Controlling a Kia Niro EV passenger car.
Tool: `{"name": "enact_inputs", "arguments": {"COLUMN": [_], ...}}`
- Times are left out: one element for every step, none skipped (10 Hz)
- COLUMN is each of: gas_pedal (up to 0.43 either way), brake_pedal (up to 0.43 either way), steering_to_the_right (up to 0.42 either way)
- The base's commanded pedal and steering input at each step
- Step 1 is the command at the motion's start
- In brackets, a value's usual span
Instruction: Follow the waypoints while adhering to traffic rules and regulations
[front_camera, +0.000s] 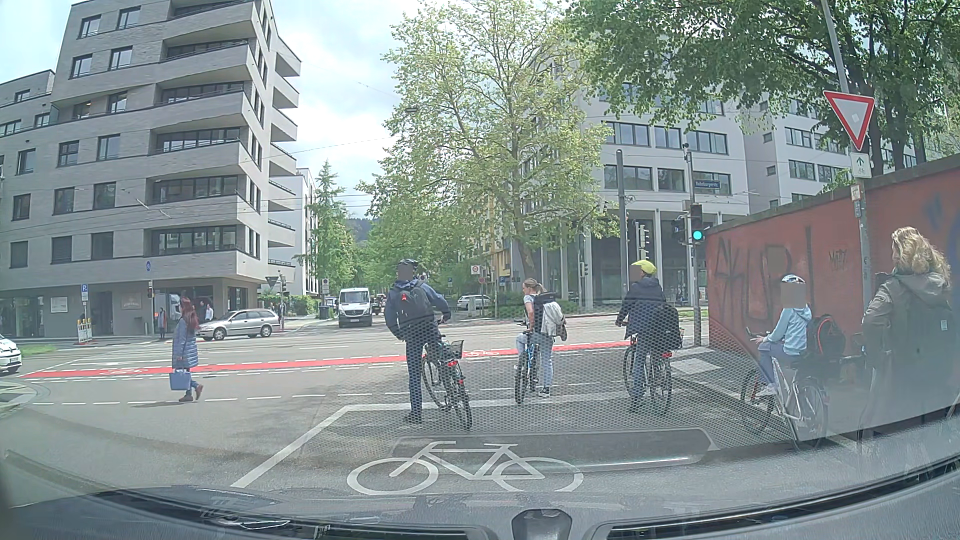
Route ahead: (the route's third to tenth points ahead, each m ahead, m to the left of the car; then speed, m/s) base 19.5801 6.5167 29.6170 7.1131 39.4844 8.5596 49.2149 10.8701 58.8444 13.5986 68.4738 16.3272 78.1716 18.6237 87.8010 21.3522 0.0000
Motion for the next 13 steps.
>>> {"name": "enact_inputs", "arguments": {"gas_pedal": [0.000, 0.000, 0.000, 0.000, 0.000, 0.000, 0.000, 0.000, 0.000, 0.000, 0.000, 0.000, 0.000], "brake_pedal": [0.268, 0.268, 0.268, 0.262, 0.268, 0.268, 0.268, 0.268, 0.268, 0.268, 0.268, 0.268, 0.262], "steering_to_the_right": [-0.015, -0.015, -0.015, -0.015, -0.015, -0.015, -0.015, -0.015, -0.015, -0.015, -0.015, -0.015, -0.015]}}
